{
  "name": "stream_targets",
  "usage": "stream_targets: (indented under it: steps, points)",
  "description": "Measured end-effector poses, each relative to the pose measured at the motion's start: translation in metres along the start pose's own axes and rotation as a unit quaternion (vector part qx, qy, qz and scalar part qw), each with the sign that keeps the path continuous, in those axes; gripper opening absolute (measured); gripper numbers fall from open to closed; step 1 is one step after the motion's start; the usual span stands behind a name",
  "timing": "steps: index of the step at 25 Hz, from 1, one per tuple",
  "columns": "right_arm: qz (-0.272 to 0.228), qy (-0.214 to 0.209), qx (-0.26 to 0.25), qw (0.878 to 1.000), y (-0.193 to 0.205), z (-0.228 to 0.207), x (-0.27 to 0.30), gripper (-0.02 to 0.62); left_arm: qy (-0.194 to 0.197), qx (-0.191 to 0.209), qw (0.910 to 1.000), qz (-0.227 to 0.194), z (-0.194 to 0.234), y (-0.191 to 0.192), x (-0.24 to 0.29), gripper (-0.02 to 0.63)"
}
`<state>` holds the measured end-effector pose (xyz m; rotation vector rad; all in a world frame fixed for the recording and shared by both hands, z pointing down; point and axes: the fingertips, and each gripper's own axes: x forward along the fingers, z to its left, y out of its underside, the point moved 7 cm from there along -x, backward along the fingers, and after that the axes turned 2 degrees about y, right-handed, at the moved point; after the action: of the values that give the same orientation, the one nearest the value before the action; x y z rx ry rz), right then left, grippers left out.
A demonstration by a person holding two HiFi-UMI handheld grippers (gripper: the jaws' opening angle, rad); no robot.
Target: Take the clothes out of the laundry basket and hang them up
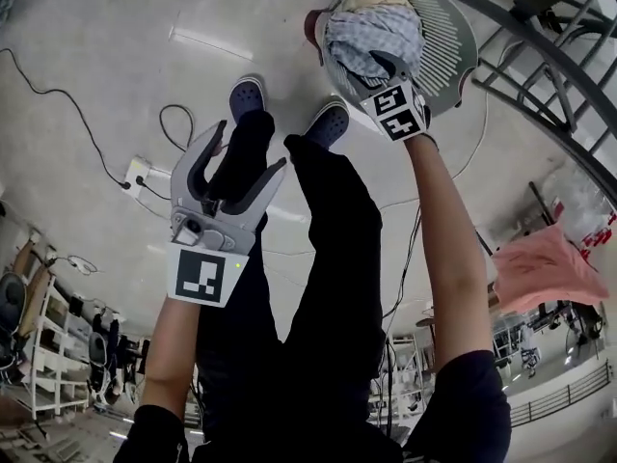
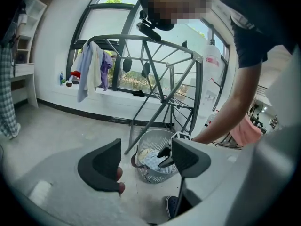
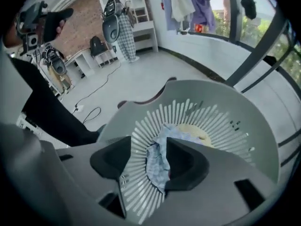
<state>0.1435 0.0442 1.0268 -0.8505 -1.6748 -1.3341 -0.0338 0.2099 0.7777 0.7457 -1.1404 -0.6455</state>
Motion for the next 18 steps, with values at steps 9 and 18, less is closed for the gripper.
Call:
stream_targets:
  steps: [9,18]
  points:
    - [0.091,-0.046,-0.078,0.992,0.045,-0.002,0.114,0.201,-0.018,-0.044,0.9982,-0.038,0.037,0.023,0.026,0.324]
    - [0.124,-0.058,-0.106,0.985,0.064,-0.006,0.177,0.165,0.009,-0.003,0.9984,-0.056,0.034,0.025,0.041,0.324]
